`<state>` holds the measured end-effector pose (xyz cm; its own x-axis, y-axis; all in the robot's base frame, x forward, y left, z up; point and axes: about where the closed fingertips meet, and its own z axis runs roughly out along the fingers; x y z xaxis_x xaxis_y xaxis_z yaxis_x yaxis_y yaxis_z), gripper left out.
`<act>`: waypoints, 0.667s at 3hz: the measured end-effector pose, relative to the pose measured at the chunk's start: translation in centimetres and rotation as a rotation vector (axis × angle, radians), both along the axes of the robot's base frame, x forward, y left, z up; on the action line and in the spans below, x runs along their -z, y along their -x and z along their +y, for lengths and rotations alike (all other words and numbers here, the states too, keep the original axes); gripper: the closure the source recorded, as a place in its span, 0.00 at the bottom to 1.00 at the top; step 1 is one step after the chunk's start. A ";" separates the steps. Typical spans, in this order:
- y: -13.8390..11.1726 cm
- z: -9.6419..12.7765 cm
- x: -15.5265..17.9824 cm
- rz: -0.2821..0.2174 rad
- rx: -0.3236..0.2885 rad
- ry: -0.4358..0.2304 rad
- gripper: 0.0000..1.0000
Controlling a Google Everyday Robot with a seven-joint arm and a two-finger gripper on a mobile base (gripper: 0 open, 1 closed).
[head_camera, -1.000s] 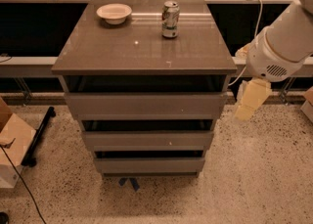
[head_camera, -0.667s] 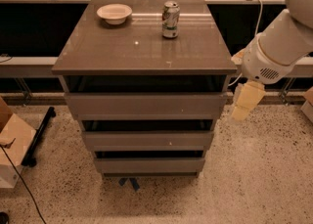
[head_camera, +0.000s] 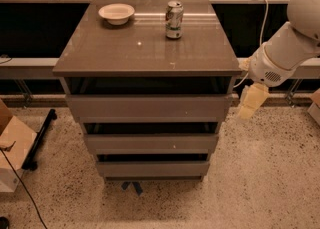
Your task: Open top drawer
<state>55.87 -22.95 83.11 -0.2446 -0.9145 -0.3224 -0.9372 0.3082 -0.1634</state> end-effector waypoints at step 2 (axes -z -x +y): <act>0.5 2.0 2.3 0.001 -0.013 -0.046 0.00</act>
Offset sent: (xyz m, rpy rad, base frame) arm -0.0109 0.0389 -0.0452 0.0955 -0.0021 0.0226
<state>55.33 -20.98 80.79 -0.2334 -0.9018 -0.3638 -0.9413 0.3033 -0.1480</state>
